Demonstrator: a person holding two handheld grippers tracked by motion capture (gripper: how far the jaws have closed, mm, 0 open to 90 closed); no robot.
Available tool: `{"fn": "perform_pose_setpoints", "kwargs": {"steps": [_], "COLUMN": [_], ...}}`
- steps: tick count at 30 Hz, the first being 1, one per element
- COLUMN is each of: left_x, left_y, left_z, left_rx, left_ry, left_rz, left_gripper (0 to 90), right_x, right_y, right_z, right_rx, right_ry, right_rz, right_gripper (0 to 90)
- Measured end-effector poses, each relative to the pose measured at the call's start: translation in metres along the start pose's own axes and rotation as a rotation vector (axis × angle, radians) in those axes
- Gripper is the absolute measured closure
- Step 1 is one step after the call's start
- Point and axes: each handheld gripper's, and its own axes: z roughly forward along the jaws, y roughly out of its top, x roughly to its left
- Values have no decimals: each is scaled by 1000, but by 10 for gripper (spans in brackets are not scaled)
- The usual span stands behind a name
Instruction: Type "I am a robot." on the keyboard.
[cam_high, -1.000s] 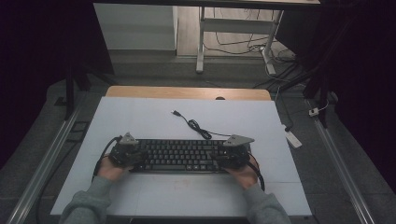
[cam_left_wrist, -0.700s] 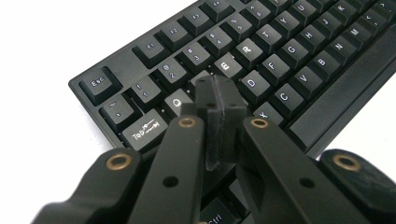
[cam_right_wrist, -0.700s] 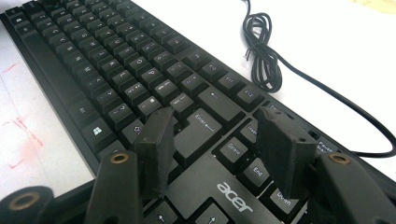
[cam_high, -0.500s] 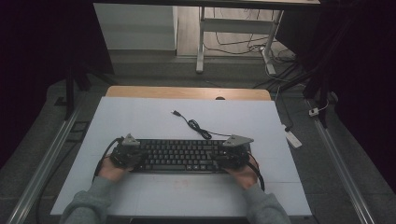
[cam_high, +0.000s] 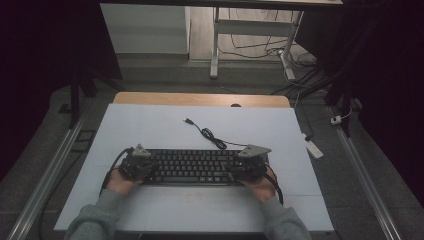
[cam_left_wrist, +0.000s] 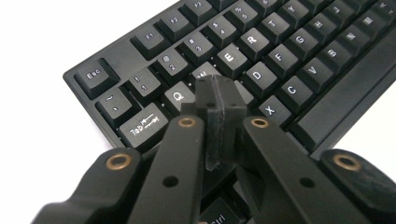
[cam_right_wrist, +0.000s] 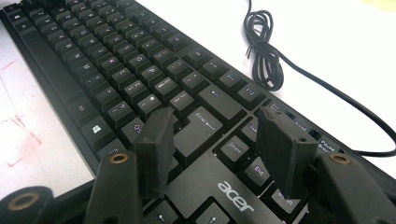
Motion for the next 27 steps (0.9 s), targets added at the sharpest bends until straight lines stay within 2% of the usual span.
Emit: {"fn": "perform_pose_setpoints", "kwargs": {"steps": [4,8,9,10,12,13,17,18,22,27], "left_x": [0,-1,-1,-1,-1,-1,-3,-3,-4,-3], "left_y": [1,3,3,4,4,5,7,8,10,11], "left_z": [-2,-8,-10,-12,-15,-17,-25,-26,-31,-33], "left_rx": [-7,-51,-65,-79,-106,-119,-162,-170,-187,-186], "left_ry": [1,-5,-10,-13,-22,-23,-20,-16,-22,-29], "left_rz": [0,-7,-11,-14,-30,-35,-40,-42,-52,-75], "left_gripper": [889,878,837,837,726,726,590,532,461,371], "right_x": [0,0,0,0,0,0,0,0,-2,-1], "right_y": [0,0,0,0,0,0,1,0,0,1], "right_z": [0,0,0,0,-1,-1,-1,-1,-2,-3], "right_rx": [-1,-1,-2,-2,-1,-1,-4,-6,-13,-21], "right_ry": [0,0,-1,-1,-2,-2,-1,0,0,2], "right_rz": [0,-1,0,0,-2,-2,-3,-1,4,0], "right_gripper": [466,466,466,466,466,466,465,465,465,465]}}
